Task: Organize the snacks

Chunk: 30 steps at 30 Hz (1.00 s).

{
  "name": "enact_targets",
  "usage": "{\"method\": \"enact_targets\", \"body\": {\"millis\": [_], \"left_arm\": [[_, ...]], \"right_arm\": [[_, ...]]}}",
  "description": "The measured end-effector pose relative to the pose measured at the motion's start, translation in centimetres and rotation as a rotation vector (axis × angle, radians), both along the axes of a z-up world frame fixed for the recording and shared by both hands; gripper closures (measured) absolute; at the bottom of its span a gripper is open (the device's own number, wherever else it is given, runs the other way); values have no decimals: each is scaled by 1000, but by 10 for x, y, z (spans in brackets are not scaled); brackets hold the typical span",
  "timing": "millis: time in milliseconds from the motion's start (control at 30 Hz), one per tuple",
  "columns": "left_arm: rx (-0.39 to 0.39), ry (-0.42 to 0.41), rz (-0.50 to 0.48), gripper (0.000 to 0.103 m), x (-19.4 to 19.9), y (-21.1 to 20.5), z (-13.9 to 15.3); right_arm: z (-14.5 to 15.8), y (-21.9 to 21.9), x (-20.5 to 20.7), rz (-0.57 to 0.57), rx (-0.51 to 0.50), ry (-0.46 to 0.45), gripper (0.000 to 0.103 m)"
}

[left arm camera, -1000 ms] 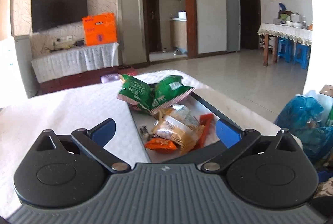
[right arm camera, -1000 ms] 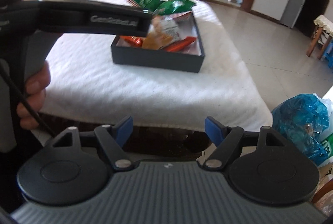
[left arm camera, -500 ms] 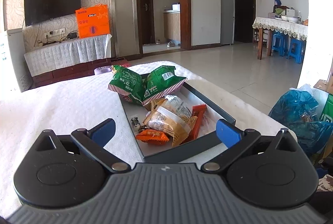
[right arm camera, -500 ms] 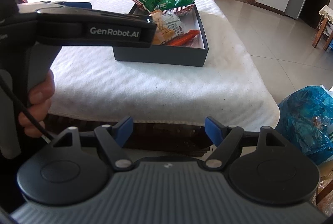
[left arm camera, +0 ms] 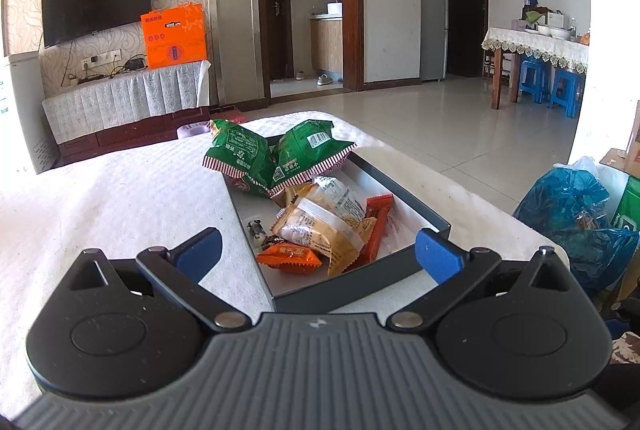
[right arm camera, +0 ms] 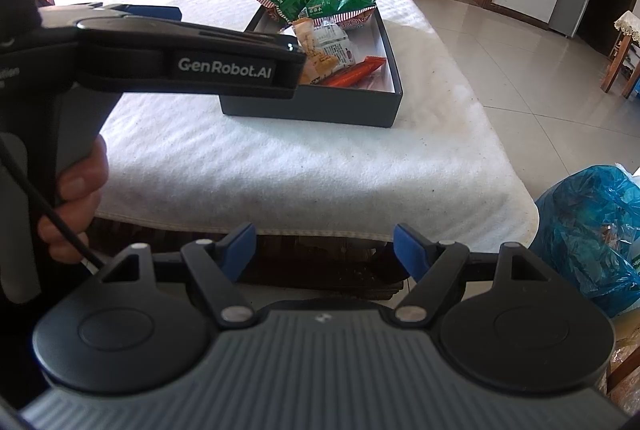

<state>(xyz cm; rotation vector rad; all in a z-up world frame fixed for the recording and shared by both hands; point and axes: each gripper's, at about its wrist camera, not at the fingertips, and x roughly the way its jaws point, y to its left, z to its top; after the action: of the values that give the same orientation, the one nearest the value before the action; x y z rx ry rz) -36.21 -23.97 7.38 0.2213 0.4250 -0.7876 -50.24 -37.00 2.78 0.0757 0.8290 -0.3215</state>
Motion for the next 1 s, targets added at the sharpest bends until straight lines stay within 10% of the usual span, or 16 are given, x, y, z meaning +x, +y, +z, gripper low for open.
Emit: {"method": "enact_targets", "body": {"millis": [1000], "left_arm": [[9, 21, -17, 0, 4, -4, -4]], "right_arm": [[-1, 1, 2, 5, 5, 4, 25]]}}
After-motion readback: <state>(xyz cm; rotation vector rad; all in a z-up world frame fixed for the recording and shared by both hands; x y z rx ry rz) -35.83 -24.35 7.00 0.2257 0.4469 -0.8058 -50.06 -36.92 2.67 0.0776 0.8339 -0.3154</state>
